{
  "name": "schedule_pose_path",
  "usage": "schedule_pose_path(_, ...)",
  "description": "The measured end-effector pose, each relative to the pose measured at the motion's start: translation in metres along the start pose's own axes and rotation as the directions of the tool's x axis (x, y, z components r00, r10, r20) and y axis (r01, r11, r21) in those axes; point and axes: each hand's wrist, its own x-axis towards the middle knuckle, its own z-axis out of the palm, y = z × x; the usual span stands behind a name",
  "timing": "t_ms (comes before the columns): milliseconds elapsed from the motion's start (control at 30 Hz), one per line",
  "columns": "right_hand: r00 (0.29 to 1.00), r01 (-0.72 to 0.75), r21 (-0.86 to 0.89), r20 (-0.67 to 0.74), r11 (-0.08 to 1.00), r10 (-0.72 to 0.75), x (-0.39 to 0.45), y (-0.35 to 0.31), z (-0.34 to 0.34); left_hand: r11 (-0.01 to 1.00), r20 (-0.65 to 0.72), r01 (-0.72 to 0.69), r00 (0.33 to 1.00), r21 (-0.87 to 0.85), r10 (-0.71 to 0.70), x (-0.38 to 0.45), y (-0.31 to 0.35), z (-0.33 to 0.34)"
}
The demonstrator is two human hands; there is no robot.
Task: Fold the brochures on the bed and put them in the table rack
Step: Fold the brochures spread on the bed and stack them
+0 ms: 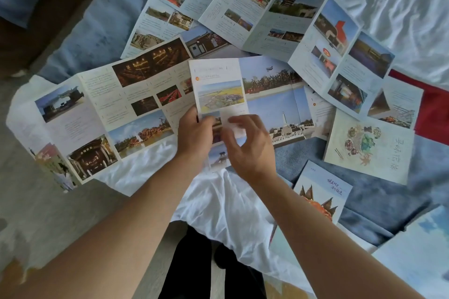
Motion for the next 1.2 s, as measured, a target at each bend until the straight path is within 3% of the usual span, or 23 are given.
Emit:
schedule_pose_path(133,0.99,-0.072,-0.074,-0.127,0.995,0.062,0.006,0.015,-0.011,0.994,-0.025,0.098,0.995,-0.051,-0.099,0.0,0.005,0.001)
schedule_pose_path(433,0.977,-0.203,0.049,-0.055,0.978,0.205,0.008,0.023,-0.018,0.997,0.044,0.067,0.997,-0.033,-0.065,-0.007,0.001,0.014)
schedule_pose_path(500,0.977,-0.206,0.038,-0.052,0.978,0.208,0.009,0.026,-0.017,1.0,-0.009,0.018,1.0,0.025,-0.018,-0.005,-0.002,0.014)
schedule_pose_path(600,0.979,-0.206,-0.04,-0.01,0.978,0.206,0.01,0.032,-0.016,0.963,-0.111,-0.106,0.984,0.248,0.136,0.0,-0.008,0.007)
schedule_pose_path(667,0.978,-0.207,-0.118,0.013,0.971,0.21,0.011,0.038,-0.017,0.857,-0.128,-0.18,0.954,0.483,0.272,0.003,-0.014,0.0)
schedule_pose_path(767,0.974,-0.22,-0.264,-0.002,0.939,0.227,0.01,0.049,-0.02,0.509,0.022,-0.267,0.9,0.818,0.436,0.004,-0.022,-0.004)
schedule_pose_path(900,0.957,-0.289,-0.384,-0.079,0.877,0.28,0.005,0.063,-0.03,0.366,0.306,-0.456,0.865,0.811,0.398,-0.001,-0.029,0.006)
schedule_pose_path(1033,0.902,-0.431,-0.328,-0.144,0.841,0.406,0.0,0.075,-0.039,0.217,0.517,-0.583,0.804,0.783,0.294,-0.009,-0.034,0.027)
schedule_pose_path(1133,0.877,-0.478,-0.291,-0.197,0.829,0.437,0.002,0.077,-0.044,0.004,0.553,-0.563,0.813,0.826,0.181,-0.014,-0.043,0.039)
schedule_pose_path(1200,0.889,-0.457,-0.342,-0.185,0.821,0.418,0.005,0.079,-0.047,-0.041,0.522,-0.523,0.838,0.851,0.158,-0.016,-0.049,0.04)
